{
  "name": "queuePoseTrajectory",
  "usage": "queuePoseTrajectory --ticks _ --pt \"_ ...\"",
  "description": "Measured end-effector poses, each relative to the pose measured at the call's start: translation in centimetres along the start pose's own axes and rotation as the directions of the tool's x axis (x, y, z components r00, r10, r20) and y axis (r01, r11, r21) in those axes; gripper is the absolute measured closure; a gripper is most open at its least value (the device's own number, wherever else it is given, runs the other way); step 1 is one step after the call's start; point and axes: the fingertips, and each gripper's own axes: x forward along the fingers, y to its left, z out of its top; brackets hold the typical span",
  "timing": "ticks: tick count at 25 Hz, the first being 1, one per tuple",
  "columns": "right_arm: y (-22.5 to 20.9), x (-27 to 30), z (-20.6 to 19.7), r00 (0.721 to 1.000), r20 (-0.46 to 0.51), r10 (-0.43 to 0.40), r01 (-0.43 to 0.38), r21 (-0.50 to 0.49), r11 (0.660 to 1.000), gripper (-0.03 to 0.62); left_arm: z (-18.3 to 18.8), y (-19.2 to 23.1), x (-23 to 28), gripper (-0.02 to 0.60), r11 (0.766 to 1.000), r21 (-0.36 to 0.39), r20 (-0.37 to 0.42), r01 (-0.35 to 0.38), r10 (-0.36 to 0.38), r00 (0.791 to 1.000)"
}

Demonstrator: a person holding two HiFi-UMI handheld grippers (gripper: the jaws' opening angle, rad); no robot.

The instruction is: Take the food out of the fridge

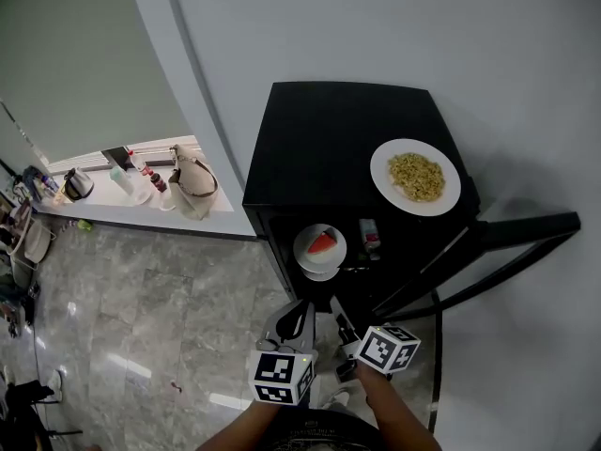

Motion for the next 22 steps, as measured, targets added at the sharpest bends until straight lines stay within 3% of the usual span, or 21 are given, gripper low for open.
queuePoseTrajectory --ticks 5,8,11,22 --pt "-3.8 3.3 -1.8 1.0 -0.011 -0.03 0.031 0.126 0.992 0.588 -1.1 2.6 1.7 0.595 1.0 -0.021 -0.024 -0.011 0.011 1.0" --pt "-5.8 5.3 -2.9 0.999 -0.016 -0.043 0.045 0.211 0.977 0.509 -1.4 3.9 2.5 0.595 1.0 -0.023 -0.035 -0.006 0.005 0.999" --pt "-7.7 7.0 -3.9 0.998 -0.022 -0.066 0.069 0.269 0.961 0.508 -1.7 5.1 2.9 0.597 1.0 -0.019 -0.055 -0.006 0.005 0.998" --pt "-12.8 12.2 -5.6 0.998 -0.007 -0.058 0.052 0.559 0.828 0.471 -3.6 8.5 4.0 0.595 0.999 -0.029 -0.122 -0.023 0.02 0.992"
